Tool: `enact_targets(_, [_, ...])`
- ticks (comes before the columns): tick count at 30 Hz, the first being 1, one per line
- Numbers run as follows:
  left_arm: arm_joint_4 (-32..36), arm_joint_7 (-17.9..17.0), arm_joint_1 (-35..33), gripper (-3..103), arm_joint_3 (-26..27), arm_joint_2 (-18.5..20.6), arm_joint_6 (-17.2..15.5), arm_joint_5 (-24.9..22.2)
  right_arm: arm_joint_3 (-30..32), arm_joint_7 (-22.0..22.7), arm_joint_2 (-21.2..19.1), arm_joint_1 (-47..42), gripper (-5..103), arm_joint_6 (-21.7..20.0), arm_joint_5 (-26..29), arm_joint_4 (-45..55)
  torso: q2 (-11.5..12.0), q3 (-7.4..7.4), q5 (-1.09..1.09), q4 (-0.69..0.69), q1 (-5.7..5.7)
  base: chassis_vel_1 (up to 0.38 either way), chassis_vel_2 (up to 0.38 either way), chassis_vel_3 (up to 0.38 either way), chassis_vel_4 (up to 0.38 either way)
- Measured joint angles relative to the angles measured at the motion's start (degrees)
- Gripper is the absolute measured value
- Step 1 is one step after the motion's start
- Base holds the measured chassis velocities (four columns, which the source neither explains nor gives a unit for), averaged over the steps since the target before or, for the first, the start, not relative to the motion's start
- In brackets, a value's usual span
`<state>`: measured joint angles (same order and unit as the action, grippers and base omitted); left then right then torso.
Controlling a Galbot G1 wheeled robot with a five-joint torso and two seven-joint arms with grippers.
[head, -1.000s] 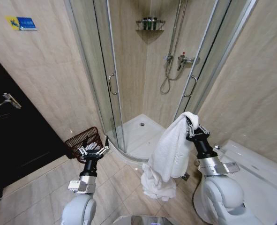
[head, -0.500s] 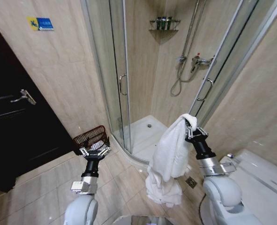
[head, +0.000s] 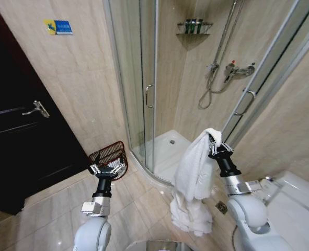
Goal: Discard the used towel into the hamper.
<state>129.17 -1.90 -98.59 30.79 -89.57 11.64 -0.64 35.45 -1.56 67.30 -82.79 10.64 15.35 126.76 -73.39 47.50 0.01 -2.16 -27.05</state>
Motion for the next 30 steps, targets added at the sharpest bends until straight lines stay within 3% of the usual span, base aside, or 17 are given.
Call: enact_targets(30, [-3.8, 0.3, 1.3, 100, 1.5, 0.4, 1.8, -1.8, -2.3, -0.1, 1.2, 1.5, 2, -1.3, -2.2, 0.5, 0.0, 0.01, -0.03, -0.03, -0.03, 0.167, 0.266, -0.061, -0.152])
